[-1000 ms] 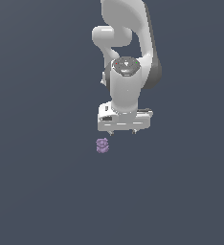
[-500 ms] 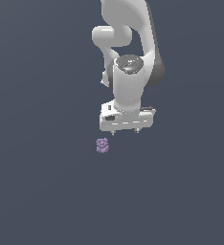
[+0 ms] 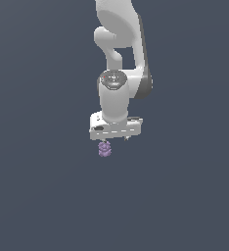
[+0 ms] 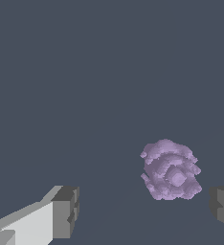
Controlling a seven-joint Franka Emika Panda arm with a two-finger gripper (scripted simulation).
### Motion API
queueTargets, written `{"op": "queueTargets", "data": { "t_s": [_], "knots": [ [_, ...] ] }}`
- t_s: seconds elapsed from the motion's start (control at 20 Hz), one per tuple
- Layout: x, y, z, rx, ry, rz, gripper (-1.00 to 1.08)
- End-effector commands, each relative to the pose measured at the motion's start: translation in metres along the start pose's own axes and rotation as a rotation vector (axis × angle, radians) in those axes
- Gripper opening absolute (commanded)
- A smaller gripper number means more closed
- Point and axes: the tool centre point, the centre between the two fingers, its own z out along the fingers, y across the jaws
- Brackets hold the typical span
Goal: Pick up the object and move it to a goal position.
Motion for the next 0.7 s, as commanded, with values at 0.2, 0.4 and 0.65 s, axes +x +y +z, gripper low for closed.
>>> {"op": "queueTargets", "data": {
  "t_s": [0.2,0.4,0.65],
  "knots": [
    [-0.011,0.041,0.027,-0.014,-0.018,-0.03,1.0],
    [-0.014,0.051,0.034,-0.018,-0.023,-0.038,1.0],
    [-0.015,0.052,0.036,-0.018,-0.024,-0.036,1.0]
  ]
}}
